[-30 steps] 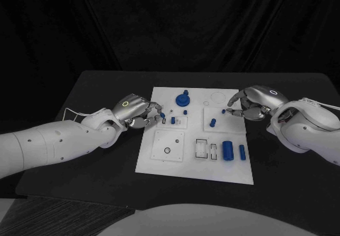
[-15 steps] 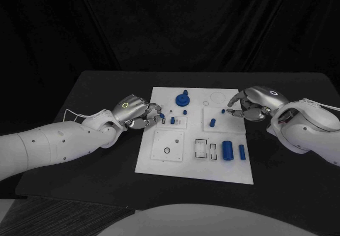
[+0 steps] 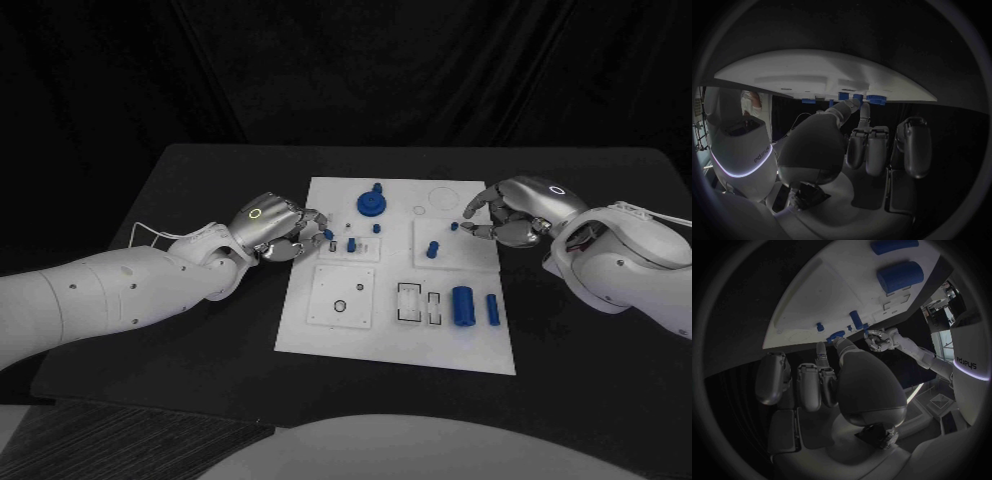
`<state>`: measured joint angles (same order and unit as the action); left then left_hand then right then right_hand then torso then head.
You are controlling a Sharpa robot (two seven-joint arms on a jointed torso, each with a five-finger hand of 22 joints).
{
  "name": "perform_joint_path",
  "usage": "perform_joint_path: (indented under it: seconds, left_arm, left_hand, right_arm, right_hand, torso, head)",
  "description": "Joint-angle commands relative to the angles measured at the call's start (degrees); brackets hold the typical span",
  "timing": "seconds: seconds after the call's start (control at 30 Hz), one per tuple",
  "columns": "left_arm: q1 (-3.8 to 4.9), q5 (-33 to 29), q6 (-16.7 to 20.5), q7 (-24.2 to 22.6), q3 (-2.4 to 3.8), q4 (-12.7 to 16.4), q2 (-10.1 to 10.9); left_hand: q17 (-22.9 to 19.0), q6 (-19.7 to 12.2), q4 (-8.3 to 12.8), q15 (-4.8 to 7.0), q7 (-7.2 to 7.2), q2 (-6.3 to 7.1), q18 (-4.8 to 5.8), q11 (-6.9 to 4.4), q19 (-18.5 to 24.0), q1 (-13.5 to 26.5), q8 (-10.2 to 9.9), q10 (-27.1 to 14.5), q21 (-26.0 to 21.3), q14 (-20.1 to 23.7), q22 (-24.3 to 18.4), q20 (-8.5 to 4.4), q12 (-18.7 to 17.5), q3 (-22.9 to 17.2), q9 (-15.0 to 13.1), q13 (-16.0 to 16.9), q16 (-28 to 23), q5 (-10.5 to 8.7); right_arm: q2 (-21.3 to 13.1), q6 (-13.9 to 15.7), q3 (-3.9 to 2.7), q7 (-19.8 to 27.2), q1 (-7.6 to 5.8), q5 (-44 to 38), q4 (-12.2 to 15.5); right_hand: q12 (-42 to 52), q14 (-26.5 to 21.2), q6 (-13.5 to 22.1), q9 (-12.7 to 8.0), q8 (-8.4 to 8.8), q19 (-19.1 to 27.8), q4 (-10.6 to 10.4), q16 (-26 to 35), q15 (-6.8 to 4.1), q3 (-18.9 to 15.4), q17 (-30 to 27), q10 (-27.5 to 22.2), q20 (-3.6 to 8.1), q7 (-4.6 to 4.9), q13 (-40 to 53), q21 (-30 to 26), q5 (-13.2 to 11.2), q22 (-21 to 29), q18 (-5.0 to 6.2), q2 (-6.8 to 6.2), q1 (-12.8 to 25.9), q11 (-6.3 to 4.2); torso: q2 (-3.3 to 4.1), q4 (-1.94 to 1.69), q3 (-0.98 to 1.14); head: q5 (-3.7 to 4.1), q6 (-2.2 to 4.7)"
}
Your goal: Assemble the parts on the task board
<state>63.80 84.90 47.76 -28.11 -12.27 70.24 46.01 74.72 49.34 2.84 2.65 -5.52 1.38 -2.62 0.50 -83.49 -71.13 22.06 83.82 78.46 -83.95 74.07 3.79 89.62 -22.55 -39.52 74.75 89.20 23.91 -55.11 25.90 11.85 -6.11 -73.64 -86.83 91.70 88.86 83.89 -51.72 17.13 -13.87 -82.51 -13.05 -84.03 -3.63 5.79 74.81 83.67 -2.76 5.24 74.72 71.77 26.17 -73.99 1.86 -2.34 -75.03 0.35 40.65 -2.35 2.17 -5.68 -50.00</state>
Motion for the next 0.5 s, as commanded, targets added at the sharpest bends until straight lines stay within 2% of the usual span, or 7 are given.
perform_joint_path:
  seconds: [0.03, 0.5]
  left_arm:
    - [-0.11, 0.1, -0.2, 0.3, 0.05, -0.1, -0.2]
    - [-0.36, 0.1, -0.9, -0.4, 0.05, -0.9, -0.6]
  left_hand:
    - [15.3, 1.5, -0.8, -0.04, 1.18, 0.1, 0.14, -0.42, -0.4, -0.6, 4.4, 6.2, 1.1, -6.0, 12.7, 0.02, 0.4, -3.8, -4.7, 15.2, 0.8, 0.01]
    - [15.3, 1.4, -0.9, -0.02, 1.19, 0.09, 0.11, -0.45, -0.3, -0.6, 4.3, 6.2, 0.9, -6.0, 12.7, 0.01, 0.4, -3.8, -4.6, 15.2, 0.8, -0.09]
  right_arm:
    - [-0.1, 0.9, -0.04, 0.1, 0.17, -0.1, 0.1]
    - [-0.2, 0.9, -0.04, 0.1, 0.19, -0.1, 0.2]
  right_hand:
    - [1.1, 4.1, -0.5, -0.7, -0.8, -0.4, -0.3, 0.8, 0.13, 1.5, 5.1, 6.3, -0.04, 0.02, 15.3, -0.9, 0.5, -10.6, 2.21, -0.15, -1.5, -0.01]
    - [1.1, 4.1, -0.5, -0.7, -0.8, -0.4, -0.3, 0.8, 0.13, 1.5, 5.1, 6.3, -0.04, 0.02, 15.3, -0.9, 0.5, -10.6, 2.21, -0.15, -1.5, -0.01]
  torso:
    - [-0.01, -0.02, 0.06]
    - [0.0, 0.01, 0.07]
  head:
    - [-0.03, 0.0]
    - [0.02, 0.0]
